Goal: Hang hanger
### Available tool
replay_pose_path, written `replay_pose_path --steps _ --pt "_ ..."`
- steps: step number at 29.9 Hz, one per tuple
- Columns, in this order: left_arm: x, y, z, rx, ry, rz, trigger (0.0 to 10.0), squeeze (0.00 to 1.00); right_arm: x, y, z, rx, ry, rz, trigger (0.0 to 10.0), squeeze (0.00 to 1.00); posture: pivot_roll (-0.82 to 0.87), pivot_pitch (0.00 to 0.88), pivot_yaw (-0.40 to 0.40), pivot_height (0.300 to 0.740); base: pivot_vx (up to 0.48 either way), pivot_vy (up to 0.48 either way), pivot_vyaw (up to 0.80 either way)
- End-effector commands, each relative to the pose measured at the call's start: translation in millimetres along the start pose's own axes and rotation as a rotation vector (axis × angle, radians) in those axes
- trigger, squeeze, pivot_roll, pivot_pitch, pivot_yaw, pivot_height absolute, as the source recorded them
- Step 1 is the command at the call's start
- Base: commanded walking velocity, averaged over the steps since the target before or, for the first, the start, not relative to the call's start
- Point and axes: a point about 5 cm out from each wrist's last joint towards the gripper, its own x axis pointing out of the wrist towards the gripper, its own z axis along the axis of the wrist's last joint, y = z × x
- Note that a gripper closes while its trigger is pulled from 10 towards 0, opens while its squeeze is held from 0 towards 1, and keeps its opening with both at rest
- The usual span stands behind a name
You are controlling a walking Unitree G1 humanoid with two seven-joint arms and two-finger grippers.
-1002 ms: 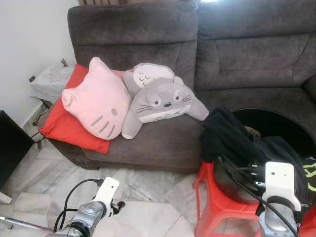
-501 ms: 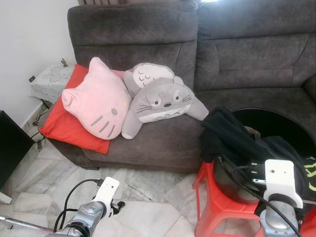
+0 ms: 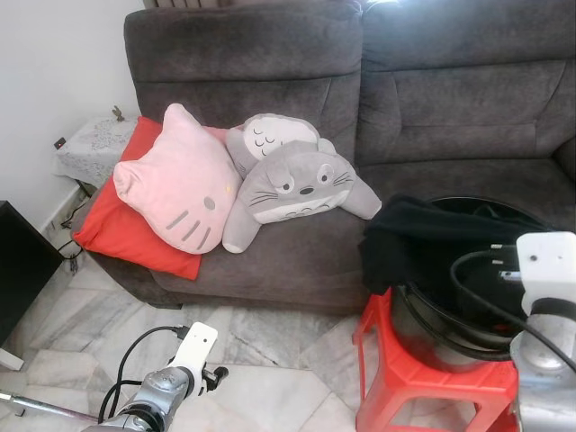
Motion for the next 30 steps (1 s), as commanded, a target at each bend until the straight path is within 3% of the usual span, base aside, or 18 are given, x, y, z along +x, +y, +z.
replay_pose_path --steps 1,6,14,17,21,23,25,26,27,28,30 --pt "-0.8 3.9 -1 0.020 0.017 0.010 10.0 0.00 5.3 -0.6 5 0.043 -0.012 0.031 0.0 0.00 -0.26 0.000 0.118 0.740 0.000 0.000 0.00" --pt "-0.7 3.9 -1 0.021 0.017 0.011 10.0 0.00 13.1 6.1 12 0.062 -0.037 0.149 0.0 0.00 -0.26 0.000 0.121 0.740 0.000 0.000 0.00" --pt "-0.8 4.2 -1 0.022 0.017 0.012 10.0 0.00 39.5 -20.0 36 -0.001 -0.148 0.107 0.0 0.00 -0.27 0.000 0.130 0.740 0.000 0.000 0.00" --pt "-0.8 4.2 -1 0.023 0.018 0.012 10.0 0.00 44.3 -9.2 52 -0.018 -0.230 0.273 0.0 0.00 -0.27 0.000 0.130 0.740 0.000 0.000 0.00" --pt "-0.8 4.4 -1 0.022 0.017 0.015 10.0 0.00 34.9 15.3 75 0.014 -0.364 0.532 0.0 0.00 -0.26 0.000 0.131 0.740 0.000 0.000 0.00" --pt "-0.8 4.4 -1 0.020 0.017 0.017 10.0 0.00 33.3 16.4 82 0.036 -0.399 0.575 0.0 0.00 -0.26 0.000 0.131 0.740 0.000 0.000 0.00" --pt "-0.8 4.5 -1 0.018 0.017 0.019 10.0 0.00 43.5 3.5 91 0.093 -0.409 0.498 0.0 0.00 -0.26 0.000 0.131 0.740 0.000 0.000 0.00" --pt "-0.8 4.4 -1 0.017 0.017 0.020 10.0 0.00 59.3 -15.5 92 0.188 -0.356 0.389 0.0 0.00 -0.26 0.000 0.133 0.740 0.000 0.000 0.00" --pt "-0.8 4.4 -1 0.016 0.017 0.020 10.0 0.00 67.4 -26.7 91 0.220 -0.336 0.341 0.0 0.00 -0.26 0.000 0.133 0.740 0.000 0.000 0.00" --pt "-0.8 4.4 -1 0.016 0.017 0.020 10.0 0.00 67.4 -26.7 91 0.220 -0.336 0.341 0.0 0.00 -0.26 0.000 0.133 0.740 0.000 0.000 0.00" --pt "-0.9 4.6 -2 0.018 0.019 0.020 10.0 0.00 80.1 -44.7 85 0.180 -0.287 0.235 0.0 0.00 -0.26 0.000 0.134 0.740 0.000 0.000 0.00"
